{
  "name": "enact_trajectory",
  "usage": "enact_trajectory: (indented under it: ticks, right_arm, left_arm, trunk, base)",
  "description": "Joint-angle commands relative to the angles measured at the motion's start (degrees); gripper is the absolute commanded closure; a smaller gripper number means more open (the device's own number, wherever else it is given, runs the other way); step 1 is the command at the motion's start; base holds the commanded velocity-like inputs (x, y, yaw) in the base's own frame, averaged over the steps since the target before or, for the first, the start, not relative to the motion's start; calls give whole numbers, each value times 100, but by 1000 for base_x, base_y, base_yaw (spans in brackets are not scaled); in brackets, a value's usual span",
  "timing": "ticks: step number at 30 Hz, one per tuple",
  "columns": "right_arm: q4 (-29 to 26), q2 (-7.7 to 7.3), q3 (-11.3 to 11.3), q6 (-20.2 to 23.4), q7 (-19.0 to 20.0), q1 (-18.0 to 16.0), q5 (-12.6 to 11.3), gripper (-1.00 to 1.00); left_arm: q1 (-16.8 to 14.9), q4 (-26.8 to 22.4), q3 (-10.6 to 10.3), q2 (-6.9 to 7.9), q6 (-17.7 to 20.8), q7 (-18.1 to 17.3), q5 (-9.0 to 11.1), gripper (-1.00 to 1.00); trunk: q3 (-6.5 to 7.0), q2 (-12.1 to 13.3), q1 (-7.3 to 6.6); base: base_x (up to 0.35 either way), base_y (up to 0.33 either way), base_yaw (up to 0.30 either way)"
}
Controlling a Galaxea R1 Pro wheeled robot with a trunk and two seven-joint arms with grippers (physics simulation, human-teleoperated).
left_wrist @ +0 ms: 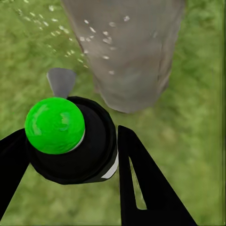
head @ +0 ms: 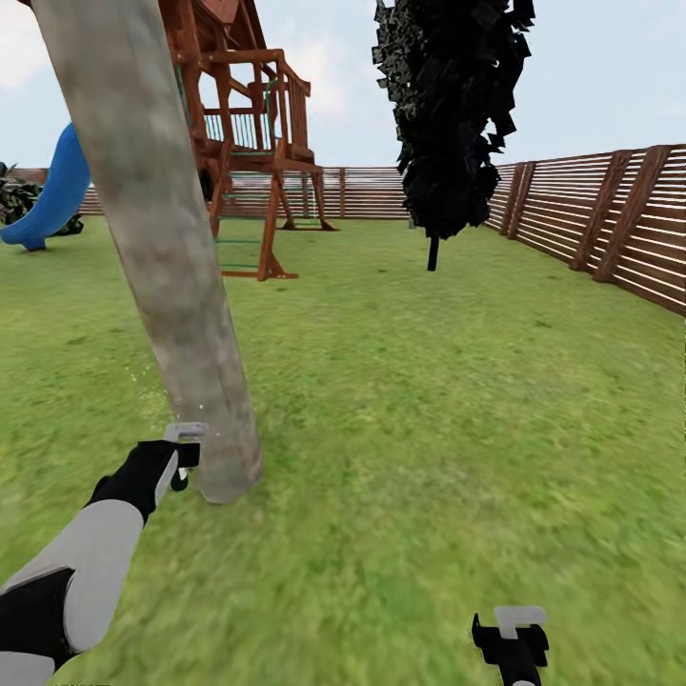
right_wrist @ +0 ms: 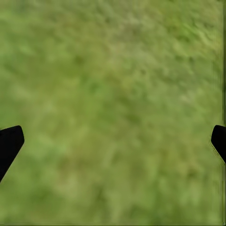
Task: In the garden, pick up the pesticide atomizer on the floor and spray pesticide onto both trees until each tree trunk is fully covered.
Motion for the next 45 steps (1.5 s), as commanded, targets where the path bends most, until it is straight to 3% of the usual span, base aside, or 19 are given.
enact_trajectory:
  ticks: [1,6,8,9,12,14,15,17,19,21,34,45]
  right_arm:
    - [12,0,-41,-22,-17,-6,60,-100]
    - [12,0,-41,-22,-18,-6,60,-100]
    - [12,0,-41,-22,-16,-7,60,-100]
    - [12,0,-41,-22,-15,-6,60,-100]
    - [12,-6,-41,-25,-18,-6,60,-100]
    - [4,-16,-41,-30,-22,-6,60,-100]
    - [4,-17,-41,-31,-22,-6,60,-100]
    - [4,-18,-41,-26,-19,-6,60,-100]
    - [10,-12,-41,-22,-15,-6,62,-100]
    - [12,-10,-41,-22,-15,-6,63,-100]
    - [12,-9,-41,-22,-14,-6,69,-100]
    - [14,-9,-41,-22,-14,-6,69,-100]
  left_arm:
    - [-4,-41,16,-9,26,5,-2,100]
    - [-24,-364,6,41,114,1,-5,100]
    - [-10,-879,7,165,654,-88,11,100]
    - [2,-1019,1,173,745,-116,5,100]
    - [-16,-1127,-2,24,808,-138,4,100]
    - [-33,-1198,-242,-284,820,-136,0,100]
    - [-41,-1279,-280,-288,823,-136,8,100]
    - [-49,-1461,-287,-219,825,-135,15,100]
    - [-8,-1507,-288,48,826,-135,22,100]
    - [15,-1512,-293,89,820,-133,22,100]
    - [36,-1507,-301,47,808,-89,6,100]
    - [41,-1429,-288,33,799,-73,27,100]
  trunk:
    - [-5,-2,-1]
    - [-5,-2,-1]
    - [-5,-2,-1]
    - [-5,-2,-1]
    - [-5,-2,-1]
    - [-5,-2,-1]
    - [-5,-2,-1]
    - [-5,-2,-1]
    - [-5,-2,-1]
    - [-5,-2,-1]
    - [-5,-2,-1]
    - [-5,-2,-1]
  base:
    - [-113,-260,0]
    - [-47,-85,0]
    - [-2,-3,0]
    - [0,0,0]
    - [0,0,0]
    - [0,0,0]
    - [0,0,0]
    - [0,0,0]
    - [0,0,0]
    - [0,0,0]
    - [97,-184,10]
    - [56,-265,250]
